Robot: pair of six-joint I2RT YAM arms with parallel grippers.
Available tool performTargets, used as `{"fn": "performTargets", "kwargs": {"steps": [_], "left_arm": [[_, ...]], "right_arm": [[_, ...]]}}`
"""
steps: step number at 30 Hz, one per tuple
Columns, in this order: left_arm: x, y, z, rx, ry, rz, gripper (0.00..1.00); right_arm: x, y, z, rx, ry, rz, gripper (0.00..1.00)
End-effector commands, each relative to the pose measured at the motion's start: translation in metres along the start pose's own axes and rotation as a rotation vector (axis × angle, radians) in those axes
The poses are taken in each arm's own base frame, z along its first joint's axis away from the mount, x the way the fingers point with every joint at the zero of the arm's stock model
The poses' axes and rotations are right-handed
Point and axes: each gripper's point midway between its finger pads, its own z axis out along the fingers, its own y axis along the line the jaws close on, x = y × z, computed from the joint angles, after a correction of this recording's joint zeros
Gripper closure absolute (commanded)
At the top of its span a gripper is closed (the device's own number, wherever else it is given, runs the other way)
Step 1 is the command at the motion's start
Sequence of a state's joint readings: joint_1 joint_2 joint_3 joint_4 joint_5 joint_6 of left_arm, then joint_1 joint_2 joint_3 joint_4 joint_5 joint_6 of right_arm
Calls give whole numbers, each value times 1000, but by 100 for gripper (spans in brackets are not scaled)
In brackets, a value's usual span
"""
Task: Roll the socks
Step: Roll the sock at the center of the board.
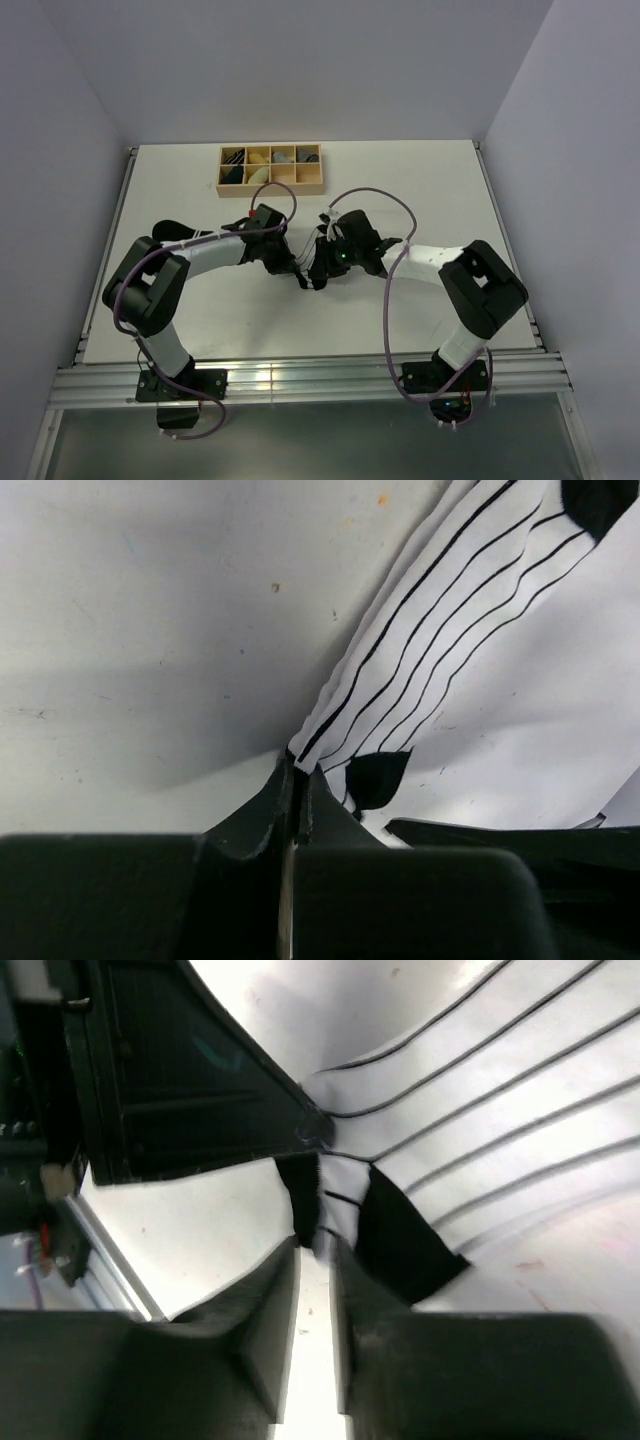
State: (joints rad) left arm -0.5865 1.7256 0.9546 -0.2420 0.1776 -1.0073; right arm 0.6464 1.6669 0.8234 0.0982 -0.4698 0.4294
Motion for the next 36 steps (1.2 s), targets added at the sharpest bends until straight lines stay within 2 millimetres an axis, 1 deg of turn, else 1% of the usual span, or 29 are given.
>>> {"fn": "performTargets", "kwargs": {"steps": [1,2,3,4,5,6,7,8,9,11,12,14,15,16,17,18,19,21,22,23,25,29,33,36], "left_arm": [[-10,-4,-4,-39,-21,20,100],[-10,-4,-5,-43,-18,22,100],[-8,-2,-5,-54,-7,21,100],[-9,-3,-5,-57,-4,24,100],[-10,-3,-5,-61,-2,23,100],[-8,-2,-6,-70,5,24,99],[-9,-3,-5,-71,6,23,99],[-8,-3,-5,-73,11,25,100],[-9,-3,-5,-74,12,25,99],[-7,-3,-4,-79,24,30,99],[-7,-3,-3,-84,28,31,100],[-8,-4,-3,-87,30,33,100],[-8,-4,-3,-90,34,32,100],[-9,-5,-3,-88,33,34,100],[-8,-5,-3,-90,36,37,99],[-9,-6,-3,-89,38,38,99],[-9,-8,-3,-88,40,39,100],[-9,-8,-2,-88,45,42,100],[-10,-10,-2,-88,45,42,100],[-9,-9,-2,-91,49,44,99],[-9,-9,-2,-93,51,46,100],[-8,-9,-2,-94,56,49,99],[-7,-8,-1,-96,63,50,100],[-6,-8,-1,-95,66,52,100]], "right_arm": [[-17,4,-14,63,-103,-115,66],[-20,3,-19,104,-137,-136,63],[-20,3,-20,125,-147,-166,61],[-15,8,-19,141,-150,-200,58],[-15,11,-22,155,-167,-225,57],[-18,6,-24,210,-192,-253,55],[-15,7,-23,223,-198,-270,53],[-11,15,-22,221,-201,-298,52],[-13,11,-22,263,-221,-317,51],[-6,15,-18,292,-221,-358,49],[-9,12,-19,337,-238,-390,48],[-7,14,-16,369,-248,-432,48],[-3,21,-13,370,-242,-470,48],[-5,20,-13,401,-256,-488,47],[-3,20,-10,415,-255,-504,47],[0,24,-7,424,-253,-540,47],[-2,26,-6,434,-264,-556,46],[2,27,0,447,-248,-595,46],[4,34,3,437,-249,-617,46],[7,31,7,454,-238,-635,46],[10,33,12,467,-226,-667,46],[7,31,15,520,-243,-703,46],[2,23,16,579,-252,-737,46],[1,22,20,590,-250,-744,46]]}}
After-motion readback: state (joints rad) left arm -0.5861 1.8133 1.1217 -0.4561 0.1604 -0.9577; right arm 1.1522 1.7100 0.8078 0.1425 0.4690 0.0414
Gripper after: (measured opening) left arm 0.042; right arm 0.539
